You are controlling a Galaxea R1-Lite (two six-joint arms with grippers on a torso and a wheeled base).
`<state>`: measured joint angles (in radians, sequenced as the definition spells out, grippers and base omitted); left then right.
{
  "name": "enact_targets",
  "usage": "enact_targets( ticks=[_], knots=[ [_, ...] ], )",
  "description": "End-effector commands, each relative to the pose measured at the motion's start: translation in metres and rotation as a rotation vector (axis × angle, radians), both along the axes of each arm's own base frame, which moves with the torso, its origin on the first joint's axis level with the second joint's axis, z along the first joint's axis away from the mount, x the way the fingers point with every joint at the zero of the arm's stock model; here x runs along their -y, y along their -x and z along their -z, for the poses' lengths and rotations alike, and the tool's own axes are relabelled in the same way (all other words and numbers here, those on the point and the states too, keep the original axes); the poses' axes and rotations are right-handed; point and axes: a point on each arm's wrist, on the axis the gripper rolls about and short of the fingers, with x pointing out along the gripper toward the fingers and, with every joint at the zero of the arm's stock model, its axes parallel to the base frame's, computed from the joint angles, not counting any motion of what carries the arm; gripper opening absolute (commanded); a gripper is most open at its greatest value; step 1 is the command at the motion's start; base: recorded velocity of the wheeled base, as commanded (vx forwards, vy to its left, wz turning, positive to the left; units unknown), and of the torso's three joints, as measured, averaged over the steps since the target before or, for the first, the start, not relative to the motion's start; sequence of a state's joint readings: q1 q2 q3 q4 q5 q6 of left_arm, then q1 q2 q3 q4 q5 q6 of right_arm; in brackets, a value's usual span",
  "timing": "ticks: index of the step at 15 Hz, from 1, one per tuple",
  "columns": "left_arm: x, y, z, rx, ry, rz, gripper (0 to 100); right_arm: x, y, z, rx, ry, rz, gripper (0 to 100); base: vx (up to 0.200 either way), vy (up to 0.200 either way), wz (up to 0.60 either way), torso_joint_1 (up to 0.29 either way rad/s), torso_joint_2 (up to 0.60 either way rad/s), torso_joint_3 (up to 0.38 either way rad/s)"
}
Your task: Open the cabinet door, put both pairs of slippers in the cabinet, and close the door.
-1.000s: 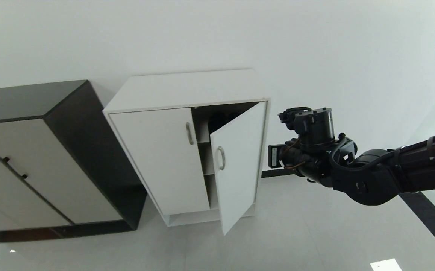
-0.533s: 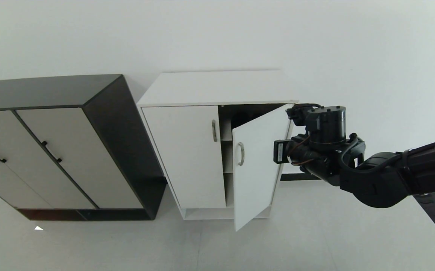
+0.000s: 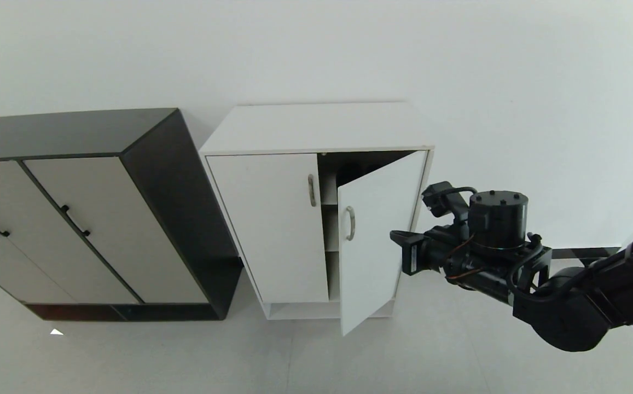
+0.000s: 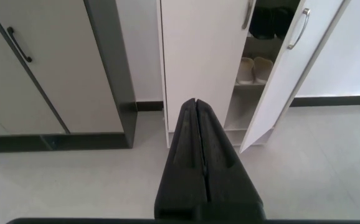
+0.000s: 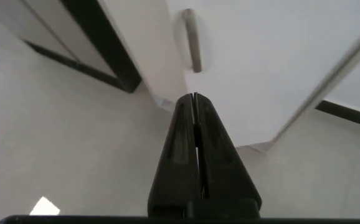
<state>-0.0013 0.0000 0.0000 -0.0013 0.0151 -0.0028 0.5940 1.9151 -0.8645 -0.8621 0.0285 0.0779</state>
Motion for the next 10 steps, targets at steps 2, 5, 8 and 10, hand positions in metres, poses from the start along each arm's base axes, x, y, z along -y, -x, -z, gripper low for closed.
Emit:
enact_targets(
  ticks=[2, 5, 8, 10],
  knots=[
    [0.0000, 0.0000, 0.0000, 0.000, 0.000, 0.000, 0, 0.0128, 0.0021, 0.0124, -0.014, 0.052, -0.037, 0, 0.000, 0.000, 0.00, 0.000, 0.00, 0.000],
    [0.0000, 0.0000, 0.0000, 0.000, -0.001, 0.000, 0, 0.0148, 0.0050, 0.0156, -0.021, 0.051, -0.052, 0, 0.133, 0.000, 0.00, 0.000, 0.00, 0.002],
    [0.0002, 0.0000, 0.0000, 0.000, 0.000, 0.008, 0, 0.0168, 0.0045, 0.0184, -0.021, 0.054, -0.051, 0, 0.200, 0.000, 0.00, -0.006, 0.00, 0.004],
    [0.0004, 0.0000, 0.0001, -0.001, -0.001, 0.020, 0, 0.0162, 0.0044, 0.0185, -0.023, 0.050, -0.070, 0, 0.200, 0.000, 0.00, 0.012, 0.00, 0.002]
  ],
)
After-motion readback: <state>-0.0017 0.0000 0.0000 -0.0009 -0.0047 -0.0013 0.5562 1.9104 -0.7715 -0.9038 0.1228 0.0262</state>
